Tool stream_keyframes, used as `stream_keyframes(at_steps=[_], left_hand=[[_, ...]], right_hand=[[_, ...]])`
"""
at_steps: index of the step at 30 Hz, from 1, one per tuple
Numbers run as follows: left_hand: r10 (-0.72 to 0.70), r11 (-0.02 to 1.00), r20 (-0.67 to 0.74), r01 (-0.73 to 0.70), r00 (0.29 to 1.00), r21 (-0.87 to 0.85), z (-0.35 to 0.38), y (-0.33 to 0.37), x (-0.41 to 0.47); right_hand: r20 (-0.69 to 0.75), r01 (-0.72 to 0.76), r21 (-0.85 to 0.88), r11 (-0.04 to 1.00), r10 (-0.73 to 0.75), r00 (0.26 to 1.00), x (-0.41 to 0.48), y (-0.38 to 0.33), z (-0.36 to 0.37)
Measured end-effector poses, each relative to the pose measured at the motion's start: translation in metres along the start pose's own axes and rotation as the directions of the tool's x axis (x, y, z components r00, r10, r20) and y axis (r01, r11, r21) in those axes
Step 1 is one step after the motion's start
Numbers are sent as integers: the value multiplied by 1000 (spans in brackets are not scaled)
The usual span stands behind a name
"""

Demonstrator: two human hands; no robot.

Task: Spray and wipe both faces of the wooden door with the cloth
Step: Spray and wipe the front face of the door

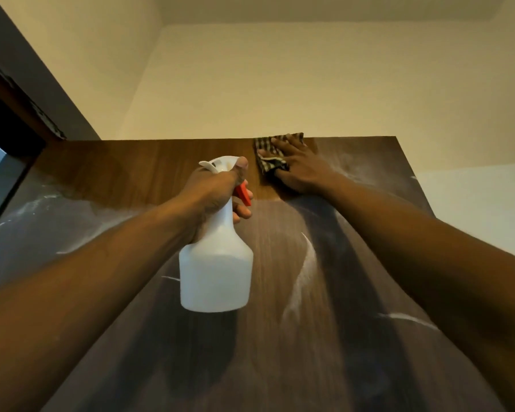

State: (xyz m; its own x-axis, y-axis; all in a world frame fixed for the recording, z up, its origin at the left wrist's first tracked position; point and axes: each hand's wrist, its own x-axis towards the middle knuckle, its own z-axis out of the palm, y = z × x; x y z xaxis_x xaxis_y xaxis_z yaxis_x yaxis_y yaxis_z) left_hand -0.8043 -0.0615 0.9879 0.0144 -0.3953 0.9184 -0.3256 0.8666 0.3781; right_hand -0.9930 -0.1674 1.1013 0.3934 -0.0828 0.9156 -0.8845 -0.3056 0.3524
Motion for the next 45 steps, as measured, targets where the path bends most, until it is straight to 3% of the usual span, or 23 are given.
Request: stream_keyframes(at_steps=[2, 6, 10, 12, 16, 19, 25, 27, 33, 39, 42, 45], left_hand=[[-13, 1000, -13, 13, 1000, 0, -4, -5, -2], [-74, 997, 7, 74, 997, 6, 14, -15, -10], [-41, 999, 63, 41, 997, -9, 48, 0, -11], [-9, 1000, 85, 10, 996, -8, 64, 8, -11], [6, 1000, 59, -5, 998, -16, 81, 12, -7], [-15, 999, 43, 16, 999, -31, 99, 10, -5], [-57, 995, 80, 63, 995, -79, 166, 9, -18], [-64, 993, 93, 73, 994, -98, 181, 11, -17], [-12, 1000, 32, 13, 999, -11, 183, 18, -10], [-58, 998, -29, 59, 998, 35, 195, 4, -15], [-112, 994, -9, 112, 994, -5, 188, 7, -27], [-147, 985, 61, 152, 987, -81, 184, 5, -33]], right_hand=[[-50, 38, -16, 999, -39, 998, -22, 10, 10], [-68, -184, -11, 983, 183, 981, -51, 54, 12], [-29, -300, -4, 954, 299, 954, -21, 68, 0], [-33, -256, -16, 967, 255, 966, -15, 61, -4], [-29, -13, 0, 1000, 13, 1000, -41, 51, -5], [-84, 43, -43, 998, -46, 995, -72, 93, 11], [-127, -335, 13, 942, 334, 934, -73, 186, -10], [-133, -382, 21, 924, 381, 915, -62, 189, -17], [-88, -26, 5, 1000, 27, 996, -78, 172, -11], [-142, -318, 193, 928, 348, 927, -96, 221, 0], [-146, -314, 144, 939, 333, 931, -77, 209, -10], [-101, -130, 41, 991, 133, 986, -98, 186, -2]])
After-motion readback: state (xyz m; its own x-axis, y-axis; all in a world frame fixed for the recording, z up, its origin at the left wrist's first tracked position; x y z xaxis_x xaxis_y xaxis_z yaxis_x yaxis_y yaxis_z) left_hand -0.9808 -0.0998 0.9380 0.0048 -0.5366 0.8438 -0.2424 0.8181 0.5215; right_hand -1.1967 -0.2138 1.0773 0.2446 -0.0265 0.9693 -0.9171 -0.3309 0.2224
